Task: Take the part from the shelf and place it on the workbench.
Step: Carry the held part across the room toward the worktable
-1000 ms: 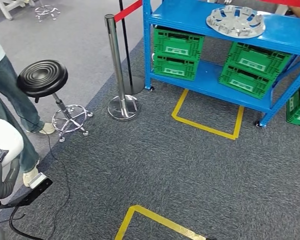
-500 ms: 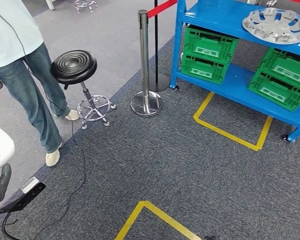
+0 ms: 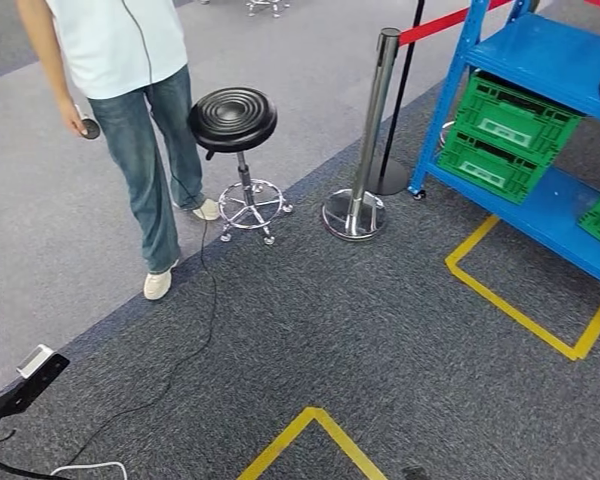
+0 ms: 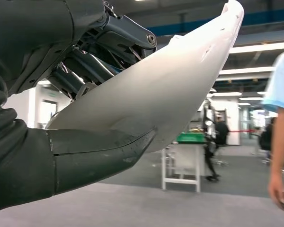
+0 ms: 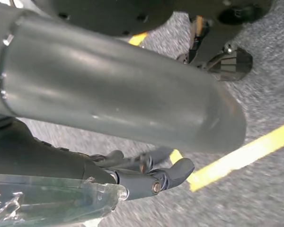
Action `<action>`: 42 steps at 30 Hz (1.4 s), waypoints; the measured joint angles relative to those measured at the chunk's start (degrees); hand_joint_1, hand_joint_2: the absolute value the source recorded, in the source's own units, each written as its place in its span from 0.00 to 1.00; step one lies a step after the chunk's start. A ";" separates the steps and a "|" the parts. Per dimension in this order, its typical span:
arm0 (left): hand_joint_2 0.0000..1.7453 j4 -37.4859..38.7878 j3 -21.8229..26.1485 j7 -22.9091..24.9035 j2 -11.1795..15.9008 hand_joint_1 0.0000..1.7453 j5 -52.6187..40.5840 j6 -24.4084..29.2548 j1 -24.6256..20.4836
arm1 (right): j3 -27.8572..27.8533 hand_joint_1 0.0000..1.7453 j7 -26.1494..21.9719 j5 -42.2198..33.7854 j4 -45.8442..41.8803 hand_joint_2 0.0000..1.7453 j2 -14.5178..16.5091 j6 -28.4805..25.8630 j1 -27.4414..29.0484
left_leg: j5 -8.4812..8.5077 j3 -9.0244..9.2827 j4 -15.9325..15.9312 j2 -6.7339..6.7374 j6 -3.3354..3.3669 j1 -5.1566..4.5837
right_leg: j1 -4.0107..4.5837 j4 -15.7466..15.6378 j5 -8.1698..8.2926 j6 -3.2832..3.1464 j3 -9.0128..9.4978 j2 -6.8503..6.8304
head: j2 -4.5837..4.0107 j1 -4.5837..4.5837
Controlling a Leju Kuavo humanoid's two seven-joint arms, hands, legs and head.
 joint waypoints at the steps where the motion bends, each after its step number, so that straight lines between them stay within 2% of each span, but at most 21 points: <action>1: 1.00 -0.01 0.07 -0.05 -0.01 1.00 0.01 0.02 -0.04 | 0.03 0.00 -0.04 0.00 0.03 0.00 0.01 -0.03 -0.02 | 0.05 -0.25 0.15 -0.75 -0.38 0.06 | -0.16 -2.08 0.51 -0.03 0.98 1.26 | 0.00 -0.02; 2: 1.00 -0.01 0.16 -0.11 -0.02 1.00 0.01 0.03 -0.05 | 0.05 0.00 -0.07 0.00 0.05 0.00 0.01 -0.05 -0.05 | 0.18 -0.57 0.20 -1.49 -0.82 0.16 | -0.17 -2.80 0.39 -0.18 1.37 1.93 | 0.00 -0.03; 4: 1.00 -0.02 0.45 -0.18 -0.02 1.00 0.04 0.04 0.18 | 0.07 0.00 -0.12 0.00 0.07 0.00 0.05 -0.07 -0.15 | 0.58 -1.05 0.07 -2.45 -1.63 0.53 | 0.02 -3.00 0.60 -0.84 1.60 0.63 | 0.00 -0.02; 6: 1.00 -0.03 0.81 -0.20 0.01 1.00 0.07 0.07 0.30 | 0.08 0.00 -0.18 0.00 0.09 0.00 0.13 -0.07 -0.25 | -0.41 -2.01 1.67 0.08 -2.15 0.41 | 0.04 -3.34 0.94 -1.71 1.74 -0.96 | 0.00 -0.33; 8: 1.00 -0.03 0.97 -0.22 0.02 1.00 0.09 0.10 0.07 | 0.09 0.00 -0.22 0.00 0.10 0.00 0.16 -0.07 -0.22 | -3.56 -4.71 7.27 3.90 -2.51 0.26 | 0.19 -3.52 1.00 -2.27 1.81 -2.69 | -0.01 -0.66; 11: 1.00 -0.01 1.04 -0.32 -0.12 1.00 0.24 0.11 0.06 | 0.09 0.00 -0.24 0.00 0.11 0.00 0.16 -0.08 -0.04 | -6.25 -8.34 15.05 5.26 -2.98 0.60 | 0.42 -3.51 0.81 -2.48 1.79 -5.43 | 0.00 -0.70; 12: 1.00 -0.01 1.15 -0.41 -0.16 1.00 0.35 0.12 0.09 | 0.09 0.00 -0.27 -0.01 0.11 0.00 0.16 -0.09 -0.07 | -5.27 -7.82 14.24 5.44 -3.06 0.71 | 0.44 -3.51 0.73 -2.43 1.82 -6.29 | 0.00 -0.70; 15: 1.00 -0.02 1.55 -0.73 -0.18 1.00 0.64 0.16 0.01 | 0.10 0.00 -0.35 -0.02 0.11 0.00 0.16 -0.09 -0.32 | -0.75 -2.22 4.13 8.13 -2.97 0.65 | 0.61 -3.45 0.30 -1.84 2.16 -8.41 | 0.00 -0.72; 17: 1.00 -0.03 1.74 -0.81 -0.20 1.00 0.78 0.24 -0.09 | 0.11 0.00 -0.38 -0.03 0.11 0.00 0.15 -0.09 -0.45 | -0.25 -0.44 0.60 9.48 -2.28 0.23 | 0.88 -3.55 -0.07 -1.23 2.30 -9.49 | 0.00 -0.66; 19: 1.00 -0.03 2.08 -0.83 -0.21 1.00 0.86 0.32 -0.02 | 0.12 0.00 -0.41 -0.03 0.12 0.00 0.15 -0.09 -0.58 | -0.39 -0.44 0.23 8.41 -1.32 -0.02 | 0.87 -3.93 -0.28 -0.58 2.88 -10.49 | 0.00 -0.61; 22: 1.00 -0.03 2.80 -0.91 -0.24 1.00 1.08 0.45 -0.05 | 0.19 0.00 -0.47 0.02 0.16 0.00 0.18 -0.09 -0.77 | -0.13 -0.24 -0.16 6.57 -0.14 0.26 | 0.59 -0.67 -2.57 0.24 1.84 -7.26 | 0.00 -0.53; 24: 1.00 -0.03 3.00 -1.12 -0.37 1.00 1.37 0.59 -0.20 | 0.23 0.00 -0.50 0.02 0.19 0.00 0.18 -0.08 -0.65 | -0.14 -0.26 -0.17 5.35 0.36 0.25 | 0.61 7.11 -6.27 0.24 -1.94 -4.58 | 0.00 -0.42; 26: 1.00 -0.02 3.25 -1.36 -0.57 1.00 1.61 0.67 -0.08 | 0.24 0.00 -0.49 0.03 0.21 0.00 0.18 -0.08 -0.40 | -0.16 -0.25 -0.16 3.78 0.52 0.15 | 0.70 12.97 -7.86 0.07 -5.22 -4.01 | 0.00 -0.35; 28: 1.00 0.00 3.72 -1.45 -0.75 1.00 1.69 0.75 0.09 | 0.25 0.00 -0.44 0.09 0.22 0.00 0.18 -0.08 -0.24 | -0.14 -0.15 -0.13 2.03 0.49 0.12 | 0.75 10.23 -4.95 -0.28 -4.55 -3.60 | 0.00 -0.34; 30: 1.00 0.02 4.18 -1.54 -0.92 1.00 1.70 0.93 0.14 | 0.27 0.00 -0.41 0.19 0.22 0.00 0.16 -0.09 -0.23 | -0.12 -0.12 -0.02 0.37 0.26 0.15 | 0.60 2.06 -0.73 -0.71 -1.04 -0.79 | 0.00 -0.35; 32: 1.00 0.03 4.45 -1.64 -1.08 1.00 1.70 1.11 0.15 | 0.31 0.00 -0.37 0.26 0.24 0.00 0.17 -0.08 -0.27 | 0.00 -0.41 0.06 -1.14 -0.30 0.29 | 0.46 -3.06 0.81 -0.84 1.22 1.76 | 0.00 -0.39; 35: 1.00 0.04 5.08 -1.77 -1.28 1.00 1.62 1.21 0.66 | 0.35 0.00 -0.27 0.33 0.25 0.00 0.19 -0.09 -0.32 | 0.52 -0.98 -0.21 -2.93 -1.49 0.73 | 0.59 -4.05 0.98 -1.36 2.02 0.46 | 0.00 -0.40; 37: 1.00 0.06 5.60 -1.85 -1.37 1.00 1.39 1.28 0.78 | 0.36 0.00 -0.28 0.38 0.25 0.00 0.21 -0.09 -0.37 | -0.88 -2.24 1.99 -0.40 -1.98 0.52 | 0.49 -4.63 1.41 -1.98 2.37 -1.24 | 0.00 -0.63; 39: 1.00 0.09 5.78 -1.89 -1.50 1.00 1.19 1.34 0.60 | 0.36 0.00 -0.30 0.42 0.26 0.00 0.22 -0.09 -0.31 | -4.46 -5.53 8.67 3.67 -2.31 0.29 | 0.59 -4.89 1.46 -2.30 2.49 -3.01 | -0.01 -0.82; 41: 1.00 0.17 5.77 -1.92 -1.68 1.00 1.12 1.35 0.66 | 0.35 0.00 -0.29 0.44 0.26 0.00 0.21 -0.09 -0.15 | -6.70 -8.72 15.15 5.15 -2.61 0.42 | 0.70 -4.89 1.29 -2.39 2.50 -4.91 | -0.01 -0.82; 42: 1.00 0.21 5.77 -1.93 -1.75 1.00 1.10 1.35 0.75 | 0.35 0.00 -0.28 0.45 0.26 0.00 0.21 -0.09 -0.12 | -6.34 -9.03 15.80 5.38 -2.71 0.52 | 0.70 -4.89 1.18 -2.37 2.54 -5.81 | 0.00 -0.83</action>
